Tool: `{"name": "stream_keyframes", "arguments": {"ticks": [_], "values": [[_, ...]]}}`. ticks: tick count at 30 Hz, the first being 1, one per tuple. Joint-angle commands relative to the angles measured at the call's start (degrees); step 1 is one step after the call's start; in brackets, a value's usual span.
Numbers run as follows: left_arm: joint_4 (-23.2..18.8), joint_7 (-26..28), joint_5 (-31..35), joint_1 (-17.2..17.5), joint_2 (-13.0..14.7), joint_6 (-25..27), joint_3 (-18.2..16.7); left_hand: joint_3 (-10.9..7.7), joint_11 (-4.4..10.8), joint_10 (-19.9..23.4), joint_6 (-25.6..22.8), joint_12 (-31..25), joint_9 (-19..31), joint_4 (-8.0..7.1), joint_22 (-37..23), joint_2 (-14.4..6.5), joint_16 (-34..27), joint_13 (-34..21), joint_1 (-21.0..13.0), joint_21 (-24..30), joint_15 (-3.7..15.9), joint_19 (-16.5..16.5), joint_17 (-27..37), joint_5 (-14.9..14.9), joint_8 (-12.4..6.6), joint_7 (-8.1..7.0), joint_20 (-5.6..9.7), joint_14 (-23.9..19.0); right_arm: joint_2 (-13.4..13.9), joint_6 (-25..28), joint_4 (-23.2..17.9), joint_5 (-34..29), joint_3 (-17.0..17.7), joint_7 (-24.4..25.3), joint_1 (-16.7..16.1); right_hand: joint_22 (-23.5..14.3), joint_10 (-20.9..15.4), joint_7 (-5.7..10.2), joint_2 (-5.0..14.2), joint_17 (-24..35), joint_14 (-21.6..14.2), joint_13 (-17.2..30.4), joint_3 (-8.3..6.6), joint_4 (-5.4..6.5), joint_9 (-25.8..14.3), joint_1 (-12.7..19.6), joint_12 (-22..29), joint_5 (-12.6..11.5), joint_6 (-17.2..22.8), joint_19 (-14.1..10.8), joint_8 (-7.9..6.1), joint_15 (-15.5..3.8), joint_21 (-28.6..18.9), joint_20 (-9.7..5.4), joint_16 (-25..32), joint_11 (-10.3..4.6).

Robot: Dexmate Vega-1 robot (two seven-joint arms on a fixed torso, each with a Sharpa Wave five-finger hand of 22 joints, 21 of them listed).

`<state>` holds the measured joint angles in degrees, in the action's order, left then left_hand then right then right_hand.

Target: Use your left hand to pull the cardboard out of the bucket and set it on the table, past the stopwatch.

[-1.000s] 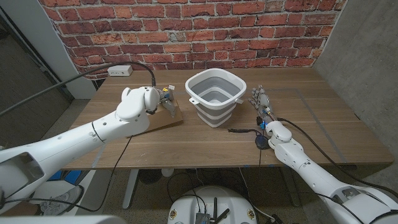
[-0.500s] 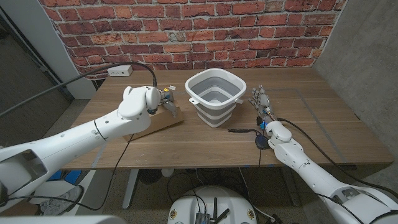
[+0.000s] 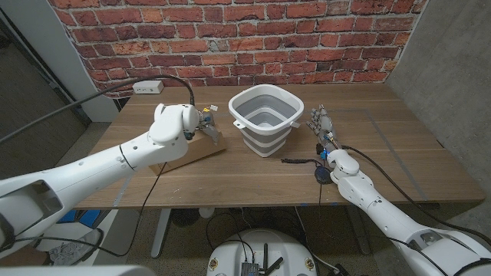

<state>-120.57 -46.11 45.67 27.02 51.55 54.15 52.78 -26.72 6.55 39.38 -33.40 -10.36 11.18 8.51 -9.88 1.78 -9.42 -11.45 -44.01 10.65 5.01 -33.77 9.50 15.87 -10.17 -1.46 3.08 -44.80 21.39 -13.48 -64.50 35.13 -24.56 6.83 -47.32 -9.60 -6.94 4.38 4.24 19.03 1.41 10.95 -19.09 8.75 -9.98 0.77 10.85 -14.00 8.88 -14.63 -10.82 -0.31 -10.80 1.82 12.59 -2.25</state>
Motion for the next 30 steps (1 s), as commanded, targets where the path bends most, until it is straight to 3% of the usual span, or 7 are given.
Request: {"name": "stream_keyframes", "arguments": {"ticks": [1,6,20,26,30], "values": [[1.05,-2.67,1.43,-1.64,-0.72,0.24,1.04,0.32,-0.30,-0.65,0.45,0.05,0.05,-0.19,0.06,0.79,-0.51,-0.14,0.67,0.03,6.31,0.45,0.22,-0.17,-0.05,-0.03,5.91,0.26,-0.28,-0.43,1.26,0.23,0.00,-0.40,0.38,-0.19,-0.29,-0.18,2.87,0.09,-0.11,0.07,0.22,0.05,-0.18,0.11,0.40,-0.15,0.56,-0.38,-0.07,0.21,-0.26,0.46,0.54,0.28],[1.27,-3.42,1.90,-1.94,-0.99,0.40,1.07,0.59,-0.60,-0.67,0.87,-0.16,0.02,-0.42,0.06,1.00,-0.61,-0.16,1.57,0.09,6.05,0.44,0.27,-0.33,-0.11,0.33,5.77,0.44,-0.41,-0.51,1.49,0.21,-0.03,-0.40,0.48,-0.19,-0.31,-0.11,2.88,0.11,-0.02,0.07,0.23,0.05,-0.18,0.11,0.41,-0.15,0.56,-0.38,-0.07,0.04,-0.26,0.46,0.53,0.22],[0.86,-6.65,3.73,-3.18,-1.25,1.20,1.39,2.30,-3.35,-4.60,6.36,-0.23,-0.26,-0.90,0.06,2.98,-0.66,-0.11,6.76,0.15,3.59,1.27,0.34,-1.62,0.11,2.34,4.61,3.41,-1.00,-1.23,2.55,0.24,-0.08,-0.57,0.60,-0.20,-0.35,-0.05,2.93,0.11,-0.07,0.08,0.20,0.04,-0.18,0.15,0.41,-0.14,0.58,-0.48,-0.05,-0.01,-0.27,0.41,0.55,0.12],[0.48,-8.04,5.16,-3.50,-1.27,1.56,1.54,2.78,-3.70,-5.75,6.93,-0.18,-0.36,-0.83,0.06,3.66,-0.48,-0.06,7.93,0.17,2.90,1.39,0.31,-2.06,-0.11,2.68,4.16,4.84,-1.25,-1.64,3.10,0.24,-0.07,-0.72,0.79,-0.20,-0.32,-0.13,2.93,0.12,-0.05,0.08,0.19,0.03,-0.18,0.16,0.40,-0.14,0.54,-0.55,-0.03,0.02,-0.29,0.40,0.55,0.12],[0.41,-8.82,5.55,-3.44,-1.42,1.87,1.25,3.69,-6.03,-9.70,8.56,0.19,-0.56,-0.46,0.06,4.80,-0.24,0.29,9.67,0.02,0.43,2.48,0.19,-3.03,-0.12,3.43,3.37,9.12,-1.37,-1.71,3.29,0.23,-0.05,-0.64,0.88,-0.20,-0.33,-0.19,2.96,0.12,0.00,0.08,0.17,0.03,-0.19,0.18,0.40,-0.14,0.54,-0.59,-0.02,-0.03,-0.30,0.51,0.53,0.15]]}}
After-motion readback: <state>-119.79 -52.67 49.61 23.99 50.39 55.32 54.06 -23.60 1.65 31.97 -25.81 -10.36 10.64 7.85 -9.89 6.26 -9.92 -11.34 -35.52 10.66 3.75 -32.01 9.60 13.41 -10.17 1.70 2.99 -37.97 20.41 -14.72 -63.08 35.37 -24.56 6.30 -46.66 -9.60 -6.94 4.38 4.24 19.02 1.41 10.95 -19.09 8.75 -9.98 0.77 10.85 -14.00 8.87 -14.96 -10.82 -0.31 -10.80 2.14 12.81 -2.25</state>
